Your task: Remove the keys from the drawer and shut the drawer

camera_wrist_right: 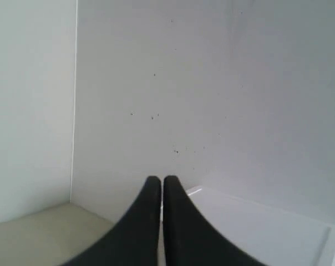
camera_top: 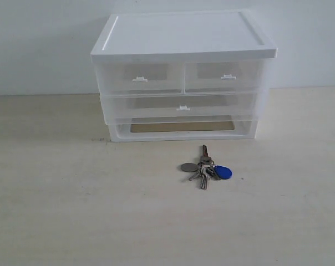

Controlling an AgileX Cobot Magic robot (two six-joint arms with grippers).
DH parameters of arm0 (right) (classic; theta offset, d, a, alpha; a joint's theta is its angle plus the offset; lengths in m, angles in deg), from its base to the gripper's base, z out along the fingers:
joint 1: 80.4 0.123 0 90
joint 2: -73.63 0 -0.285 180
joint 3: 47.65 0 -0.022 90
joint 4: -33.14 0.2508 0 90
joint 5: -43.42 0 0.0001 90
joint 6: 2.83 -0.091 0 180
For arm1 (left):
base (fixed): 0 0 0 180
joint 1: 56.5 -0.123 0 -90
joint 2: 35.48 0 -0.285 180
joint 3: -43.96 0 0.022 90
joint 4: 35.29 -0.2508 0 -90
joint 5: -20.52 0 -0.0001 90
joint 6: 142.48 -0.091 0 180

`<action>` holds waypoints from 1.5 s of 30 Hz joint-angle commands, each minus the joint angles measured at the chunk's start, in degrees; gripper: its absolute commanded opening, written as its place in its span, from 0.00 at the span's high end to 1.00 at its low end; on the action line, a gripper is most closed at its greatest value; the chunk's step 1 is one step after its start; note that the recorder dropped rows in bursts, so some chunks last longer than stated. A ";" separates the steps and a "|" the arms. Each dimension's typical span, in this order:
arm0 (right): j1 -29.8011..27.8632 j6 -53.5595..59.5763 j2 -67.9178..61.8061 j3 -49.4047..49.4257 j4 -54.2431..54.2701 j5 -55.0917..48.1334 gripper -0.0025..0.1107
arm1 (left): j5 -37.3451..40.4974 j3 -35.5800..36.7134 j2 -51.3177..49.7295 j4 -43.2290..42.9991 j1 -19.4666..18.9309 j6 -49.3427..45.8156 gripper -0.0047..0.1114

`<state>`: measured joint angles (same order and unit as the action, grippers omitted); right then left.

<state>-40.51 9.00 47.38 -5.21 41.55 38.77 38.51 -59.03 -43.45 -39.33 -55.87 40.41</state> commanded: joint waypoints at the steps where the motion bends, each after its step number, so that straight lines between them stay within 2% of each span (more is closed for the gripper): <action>1: -0.06 0.08 6.11 0.31 0.17 -6.45 0.98 | 0.10 0.21 0.18 0.10 -0.13 0.56 0.92; 8: -0.06 -0.07 10.56 0.31 0.52 -8.01 0.98 | 0.10 0.21 0.18 0.10 -0.13 0.56 0.92; 34: -0.01 -0.41 11.07 0.31 1.78 -8.01 0.98 | 0.10 0.21 0.18 0.10 -0.13 0.56 0.92; 40: -0.01 -4.53 11.45 1.07 1.16 -11.37 0.98 | 0.10 0.21 0.18 0.10 -0.13 0.56 0.92; 45: -2.73 -11.83 14.31 7.58 -7.13 -5.88 0.98 | 0.10 0.21 0.18 0.10 -0.13 0.56 0.92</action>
<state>-41.03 0.93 60.14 -1.13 39.21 29.74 38.51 -59.03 -43.45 -39.33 -55.87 40.41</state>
